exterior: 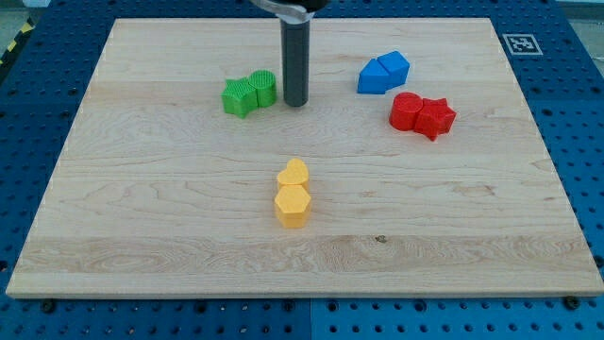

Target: Place the green circle above the green star

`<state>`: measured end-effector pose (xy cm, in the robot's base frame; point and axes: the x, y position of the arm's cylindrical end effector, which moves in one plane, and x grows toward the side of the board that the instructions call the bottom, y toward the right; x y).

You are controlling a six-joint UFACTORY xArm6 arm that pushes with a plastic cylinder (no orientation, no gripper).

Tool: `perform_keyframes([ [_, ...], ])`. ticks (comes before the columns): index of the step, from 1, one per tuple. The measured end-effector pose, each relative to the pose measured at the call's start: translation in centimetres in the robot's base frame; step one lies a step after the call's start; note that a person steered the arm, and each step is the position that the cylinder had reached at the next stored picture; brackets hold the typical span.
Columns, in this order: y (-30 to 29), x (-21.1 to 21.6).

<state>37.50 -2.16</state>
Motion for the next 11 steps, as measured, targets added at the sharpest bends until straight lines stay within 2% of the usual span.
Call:
perform_keyframes([
  [1,-1.8,0.2],
  [3,-3.3,-4.6],
  [5,-9.5,-5.3],
  [6,-9.6,-5.6],
  [8,-1.9,-5.6],
  [9,-2.0,-2.5],
  [11,-2.4,-1.0],
])
